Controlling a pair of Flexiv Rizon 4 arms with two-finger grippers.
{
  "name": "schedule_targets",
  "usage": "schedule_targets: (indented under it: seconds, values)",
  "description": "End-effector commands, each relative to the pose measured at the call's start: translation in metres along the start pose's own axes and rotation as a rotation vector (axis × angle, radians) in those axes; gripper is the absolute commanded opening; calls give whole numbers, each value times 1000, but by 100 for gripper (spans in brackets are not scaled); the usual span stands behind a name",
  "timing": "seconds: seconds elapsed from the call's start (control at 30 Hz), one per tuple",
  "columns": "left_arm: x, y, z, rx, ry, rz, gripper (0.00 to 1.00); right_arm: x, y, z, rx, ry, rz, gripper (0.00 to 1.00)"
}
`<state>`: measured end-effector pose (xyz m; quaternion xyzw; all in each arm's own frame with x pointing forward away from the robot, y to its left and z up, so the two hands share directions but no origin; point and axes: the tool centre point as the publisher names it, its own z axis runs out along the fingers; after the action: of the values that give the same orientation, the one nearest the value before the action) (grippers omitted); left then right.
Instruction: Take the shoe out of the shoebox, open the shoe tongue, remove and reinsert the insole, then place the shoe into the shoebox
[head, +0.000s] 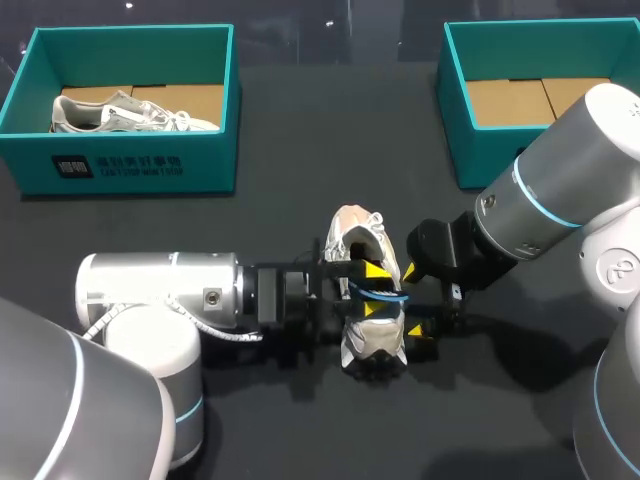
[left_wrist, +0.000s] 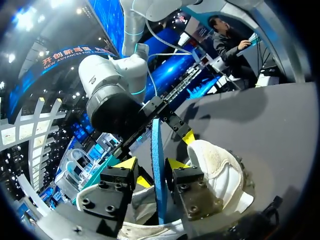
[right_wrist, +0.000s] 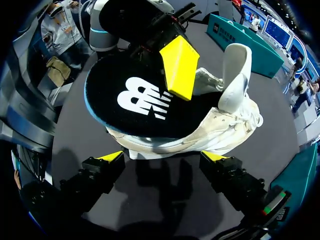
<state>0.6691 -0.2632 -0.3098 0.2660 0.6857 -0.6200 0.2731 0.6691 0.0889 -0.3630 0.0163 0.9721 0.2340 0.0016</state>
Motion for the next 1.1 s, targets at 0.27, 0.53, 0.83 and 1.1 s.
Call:
schedule_targets:
  seconds: [0.27, 0.53, 0.83, 1.1]
  values:
    - [15, -6, -2, -26, 69, 46, 24, 1, 0, 0, 2, -3, 0, 100]
    - [21, 13, 3, -78, 79, 106, 0, 1, 0, 0, 2, -3, 0, 100]
    - [17, 41, 0, -156, 54, 144, 0, 1, 0, 0, 2, -3, 0, 100]
    - [10, 31, -6, -139, 56, 62, 5, 1, 0, 0, 2, -3, 0, 100]
